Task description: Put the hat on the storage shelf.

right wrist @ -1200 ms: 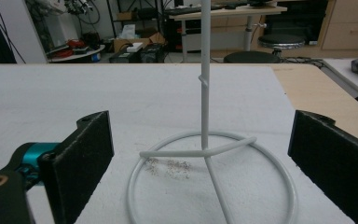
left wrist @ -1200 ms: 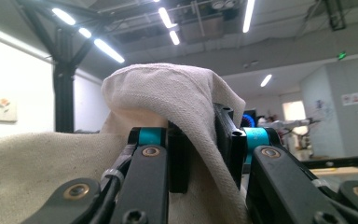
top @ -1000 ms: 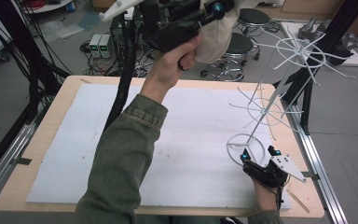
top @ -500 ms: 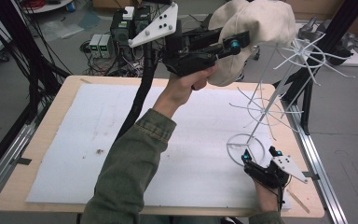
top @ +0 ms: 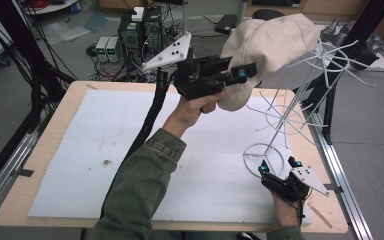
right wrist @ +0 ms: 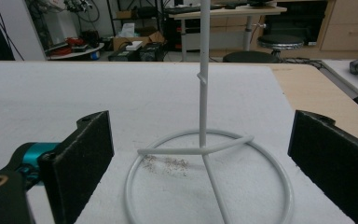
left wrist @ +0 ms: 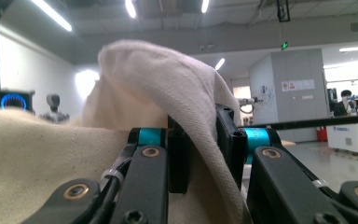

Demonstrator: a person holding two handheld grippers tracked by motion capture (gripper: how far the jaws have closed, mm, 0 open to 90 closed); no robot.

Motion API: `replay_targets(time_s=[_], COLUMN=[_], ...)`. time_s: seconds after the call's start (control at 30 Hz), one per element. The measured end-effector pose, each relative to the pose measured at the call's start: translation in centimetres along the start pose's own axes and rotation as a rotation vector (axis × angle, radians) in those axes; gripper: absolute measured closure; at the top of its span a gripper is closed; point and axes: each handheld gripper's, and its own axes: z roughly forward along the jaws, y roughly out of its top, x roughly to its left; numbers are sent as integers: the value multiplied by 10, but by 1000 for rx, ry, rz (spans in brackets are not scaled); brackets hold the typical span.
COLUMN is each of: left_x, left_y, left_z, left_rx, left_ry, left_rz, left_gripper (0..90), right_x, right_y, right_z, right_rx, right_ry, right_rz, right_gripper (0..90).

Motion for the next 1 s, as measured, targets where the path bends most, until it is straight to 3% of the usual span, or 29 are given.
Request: replay_targets(time_s=[0.23,0.5,0.83,1.0], left_x=[3,5,-1,-2], left_y=[-34,-58,-69,-68], left_z=[-6,-6,-1,-1], left_rx=[43,81,196,211], left_ry=[10,33,66,74], left_rz=[-51,-94,-34,-20], left_gripper=[754,711,680,676], right_x=[1,0,-1,0], right_y=[0,0,0,0], right_z=[0,0,0,-1], right_rx=[-4,-3,-4,-2], right_ry=[-2,0,-3,0], right_rz=[-5,-3,-6,-6], right_gripper=[57,57,57,57])
